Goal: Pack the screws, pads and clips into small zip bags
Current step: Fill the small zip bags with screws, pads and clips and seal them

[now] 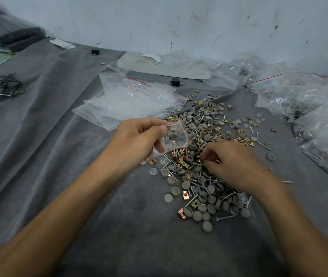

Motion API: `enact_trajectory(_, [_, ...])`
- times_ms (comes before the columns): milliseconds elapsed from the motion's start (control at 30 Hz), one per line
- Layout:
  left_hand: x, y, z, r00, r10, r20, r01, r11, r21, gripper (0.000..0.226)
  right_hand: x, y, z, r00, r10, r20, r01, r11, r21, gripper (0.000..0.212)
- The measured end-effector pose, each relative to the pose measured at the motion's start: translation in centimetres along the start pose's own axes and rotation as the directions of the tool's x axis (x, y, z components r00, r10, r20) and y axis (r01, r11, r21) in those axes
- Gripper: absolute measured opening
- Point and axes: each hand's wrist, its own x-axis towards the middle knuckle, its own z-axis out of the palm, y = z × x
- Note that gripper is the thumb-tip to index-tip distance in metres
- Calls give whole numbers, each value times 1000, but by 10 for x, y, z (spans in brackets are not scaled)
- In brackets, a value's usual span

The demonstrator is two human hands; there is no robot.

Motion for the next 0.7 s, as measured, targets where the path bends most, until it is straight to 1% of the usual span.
enact_trajectory(133, [0, -2, 0, 1000, 3, 6, -3, 1000, 2, 17, -2, -6, 2, 998, -27, 61, 26, 1000, 17, 19])
enact_trajectory(267, [0, -2, 0, 1000, 5, 13, -5, 1000, 5, 18, -1, -7, 4, 997, -28, 68, 29, 999, -18, 24])
enact_trajectory(400, [0, -3, 0, 1000, 4, 16, -4, 1000, 12, 18, -2, -7, 6, 998, -34, 57, 35, 999, -23, 20])
enact_trajectory(467, [0, -2, 0, 1000, 2, 16, -3, 1000, 14, 18, -2, -5, 8, 998, -41, 44, 41, 999, 1, 17])
enact_trajectory(567, [-1, -2, 0, 1000, -1, 24, 0, 1000, 22, 18, -1, -1, 8, 997, -68, -25, 69, 995, 73, 12])
enact_trajectory(700, [-2, -1, 1, 999, 0, 42, -2, 999, 41, 18, -1, 2, 6, 976, -72, -208, 124, 959, 255, 7])
